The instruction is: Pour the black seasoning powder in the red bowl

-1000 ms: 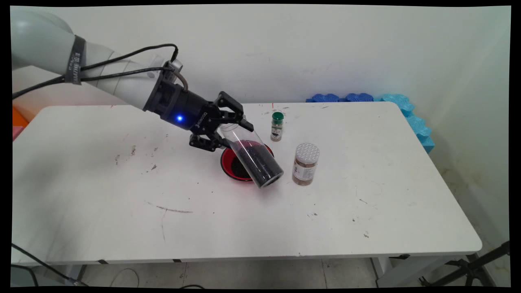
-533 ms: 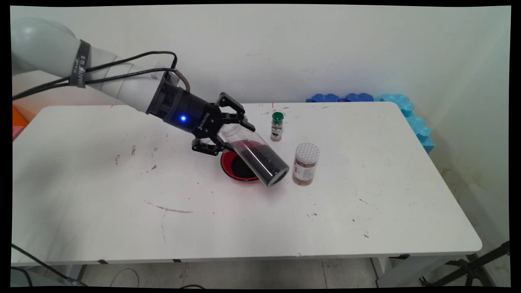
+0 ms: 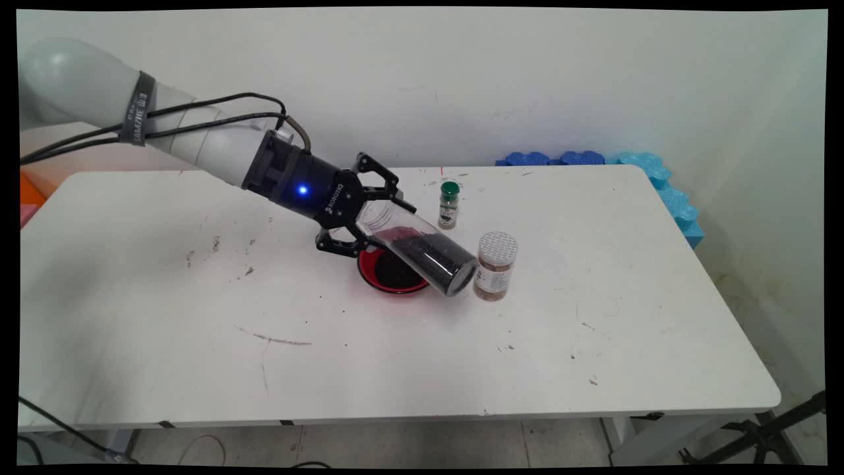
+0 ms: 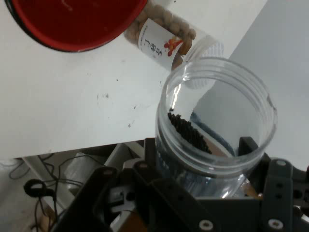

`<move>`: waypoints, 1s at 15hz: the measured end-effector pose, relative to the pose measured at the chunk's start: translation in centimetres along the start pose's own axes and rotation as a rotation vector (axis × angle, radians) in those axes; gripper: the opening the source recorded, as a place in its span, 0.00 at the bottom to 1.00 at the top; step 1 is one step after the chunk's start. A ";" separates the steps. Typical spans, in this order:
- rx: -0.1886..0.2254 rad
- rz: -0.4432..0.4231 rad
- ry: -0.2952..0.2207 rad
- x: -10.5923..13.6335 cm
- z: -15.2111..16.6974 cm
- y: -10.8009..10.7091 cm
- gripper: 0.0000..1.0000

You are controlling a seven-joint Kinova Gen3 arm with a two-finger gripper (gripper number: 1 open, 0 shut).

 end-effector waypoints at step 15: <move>-0.046 -0.210 -0.033 1.9 1.6 -0.8 0.00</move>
